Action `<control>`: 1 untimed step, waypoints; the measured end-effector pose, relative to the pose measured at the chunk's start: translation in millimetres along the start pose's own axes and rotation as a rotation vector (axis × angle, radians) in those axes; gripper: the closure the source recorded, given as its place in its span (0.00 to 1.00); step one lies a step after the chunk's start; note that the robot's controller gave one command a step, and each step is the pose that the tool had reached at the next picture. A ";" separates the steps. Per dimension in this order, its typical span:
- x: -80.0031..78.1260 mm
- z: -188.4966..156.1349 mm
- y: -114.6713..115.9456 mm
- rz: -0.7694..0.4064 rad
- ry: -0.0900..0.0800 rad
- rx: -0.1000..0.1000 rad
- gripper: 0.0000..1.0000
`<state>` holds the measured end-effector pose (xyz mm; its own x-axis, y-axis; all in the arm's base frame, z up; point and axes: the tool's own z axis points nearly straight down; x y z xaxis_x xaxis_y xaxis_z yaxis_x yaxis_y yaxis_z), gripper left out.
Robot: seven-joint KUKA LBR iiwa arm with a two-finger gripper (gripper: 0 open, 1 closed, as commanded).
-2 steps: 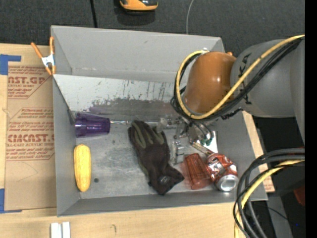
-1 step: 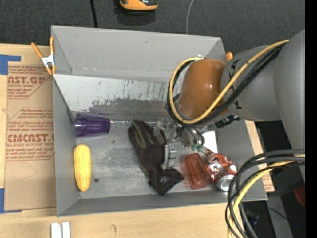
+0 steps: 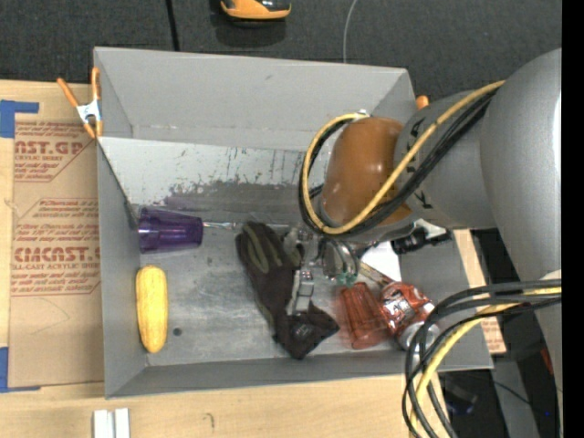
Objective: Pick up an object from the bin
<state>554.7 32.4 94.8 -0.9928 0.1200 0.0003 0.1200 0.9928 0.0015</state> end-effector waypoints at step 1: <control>-0.6 14.0 -0.9 -0.215 -0.003 0.002 0.00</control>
Offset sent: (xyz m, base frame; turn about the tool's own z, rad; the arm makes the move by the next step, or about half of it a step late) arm 0.0011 0.0164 -0.0185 0.3205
